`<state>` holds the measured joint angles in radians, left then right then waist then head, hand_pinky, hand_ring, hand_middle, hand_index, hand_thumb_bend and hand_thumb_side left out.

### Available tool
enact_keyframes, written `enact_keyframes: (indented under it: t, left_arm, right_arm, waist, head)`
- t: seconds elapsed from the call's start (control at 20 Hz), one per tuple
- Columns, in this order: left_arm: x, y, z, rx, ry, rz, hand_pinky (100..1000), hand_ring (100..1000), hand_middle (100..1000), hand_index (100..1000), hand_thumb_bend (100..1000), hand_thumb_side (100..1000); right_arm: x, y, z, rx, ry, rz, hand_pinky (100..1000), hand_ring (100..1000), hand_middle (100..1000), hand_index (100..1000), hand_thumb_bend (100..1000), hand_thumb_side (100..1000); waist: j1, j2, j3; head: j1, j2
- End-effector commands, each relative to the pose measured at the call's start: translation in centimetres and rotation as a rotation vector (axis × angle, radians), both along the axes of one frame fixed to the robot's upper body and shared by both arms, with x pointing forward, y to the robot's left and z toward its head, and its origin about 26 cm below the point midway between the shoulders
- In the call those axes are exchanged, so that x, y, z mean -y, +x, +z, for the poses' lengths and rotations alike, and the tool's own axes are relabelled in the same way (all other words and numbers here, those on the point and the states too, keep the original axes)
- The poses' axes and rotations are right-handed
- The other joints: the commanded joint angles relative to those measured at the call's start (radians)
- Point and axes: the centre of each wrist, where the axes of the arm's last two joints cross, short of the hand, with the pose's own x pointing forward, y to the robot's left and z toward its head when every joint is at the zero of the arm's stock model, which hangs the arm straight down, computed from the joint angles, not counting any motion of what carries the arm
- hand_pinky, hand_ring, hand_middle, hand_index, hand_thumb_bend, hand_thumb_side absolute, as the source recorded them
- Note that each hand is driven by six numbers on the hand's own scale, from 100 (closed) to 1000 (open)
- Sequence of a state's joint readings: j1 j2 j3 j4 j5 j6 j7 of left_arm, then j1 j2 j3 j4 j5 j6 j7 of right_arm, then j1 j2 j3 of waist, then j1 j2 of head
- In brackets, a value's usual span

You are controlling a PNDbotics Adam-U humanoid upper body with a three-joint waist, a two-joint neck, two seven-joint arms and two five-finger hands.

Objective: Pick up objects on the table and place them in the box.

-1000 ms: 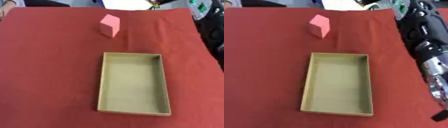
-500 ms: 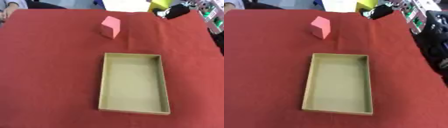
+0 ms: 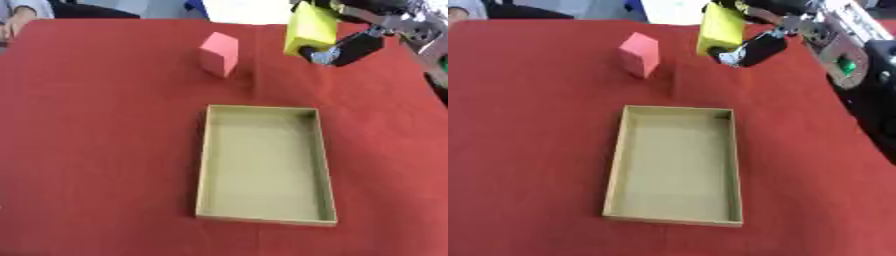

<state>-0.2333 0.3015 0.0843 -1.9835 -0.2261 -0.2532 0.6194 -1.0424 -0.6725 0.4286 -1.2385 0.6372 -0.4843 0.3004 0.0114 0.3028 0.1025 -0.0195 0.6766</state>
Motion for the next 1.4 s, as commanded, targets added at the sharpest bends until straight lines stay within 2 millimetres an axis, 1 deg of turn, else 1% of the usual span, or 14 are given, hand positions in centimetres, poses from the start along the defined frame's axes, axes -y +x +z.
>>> enact_keyframes:
  t: [0.05, 0.3, 0.35, 0.4, 0.6, 0.85, 1.05, 1.25, 1.4]
  left_arm:
    - [-0.5, -0.3, 0.8, 0.02, 0.03, 0.006, 835, 701, 614, 746, 100, 736]
    - [-0.5, -0.3, 0.7, 0.016, 0.032, 0.003, 834, 702, 615, 746, 100, 735]
    - [-0.5, -0.3, 0.7, 0.015, 0.032, 0.003, 834, 702, 615, 746, 100, 735]
    - [-0.5, -0.3, 0.7, 0.014, 0.032, 0.003, 834, 702, 615, 746, 100, 735]
    - [-0.5, -0.3, 0.7, 0.011, 0.032, 0.002, 834, 702, 615, 746, 100, 734]
    - [-0.4, -0.3, 0.7, 0.011, 0.032, -0.001, 834, 702, 615, 746, 100, 734]
    - [-0.4, -0.3, 0.7, 0.008, 0.033, -0.003, 833, 702, 615, 745, 100, 737]
    - [-0.4, -0.3, 0.6, 0.005, 0.035, -0.003, 833, 702, 615, 745, 100, 737]
    - [-0.4, -0.3, 0.6, 0.003, 0.036, -0.004, 833, 701, 615, 745, 100, 738]
  right_arm:
    - [0.1, -1.5, 1.5, 0.017, -0.016, 0.049, 794, 794, 646, 861, 221, 609]
    - [-1.0, -1.8, 0.0, -0.081, -0.024, 0.093, 786, 792, 639, 858, 197, 626]
    - [-1.3, -1.8, -0.3, -0.101, -0.024, 0.101, 785, 791, 637, 858, 243, 625]
    - [-1.5, -1.8, -0.6, -0.121, -0.023, 0.109, 783, 791, 637, 858, 187, 635]
    - [-2.3, -1.9, -1.5, -0.194, -0.014, 0.143, 773, 785, 626, 853, 162, 652]
    - [-3.6, -2.0, -2.9, -0.303, -0.01, 0.172, 766, 781, 621, 851, 142, 664]
    - [-4.6, -2.4, -3.3, -0.365, 0.005, 0.212, 764, 777, 617, 848, 111, 666]
    - [-4.9, -2.7, -3.5, -0.399, 0.001, 0.22, 767, 782, 628, 855, 100, 680]
    - [-5.2, -2.8, -3.9, -0.396, -0.027, 0.232, 775, 789, 648, 864, 100, 669]
  waist:
    - [0.001, -0.028, -0.003]
    - [-0.003, -0.036, -0.007]
    - [-0.003, -0.037, -0.007]
    - [-0.004, -0.039, -0.007]
    - [-0.006, -0.043, -0.006]
    - [-0.009, -0.047, -0.005]
    - [-0.011, -0.046, -0.005]
    - [-0.012, -0.044, -0.004]
    - [-0.012, -0.045, -0.002]
  head:
    - [0.006, 0.008]
    - [0.008, 0.023]
    - [0.008, 0.027]
    - [0.008, 0.03]
    - [0.01, 0.041]
    - [0.007, 0.045]
    - [0.004, 0.048]
    - [0.0, 0.05]
    - [-0.003, 0.052]
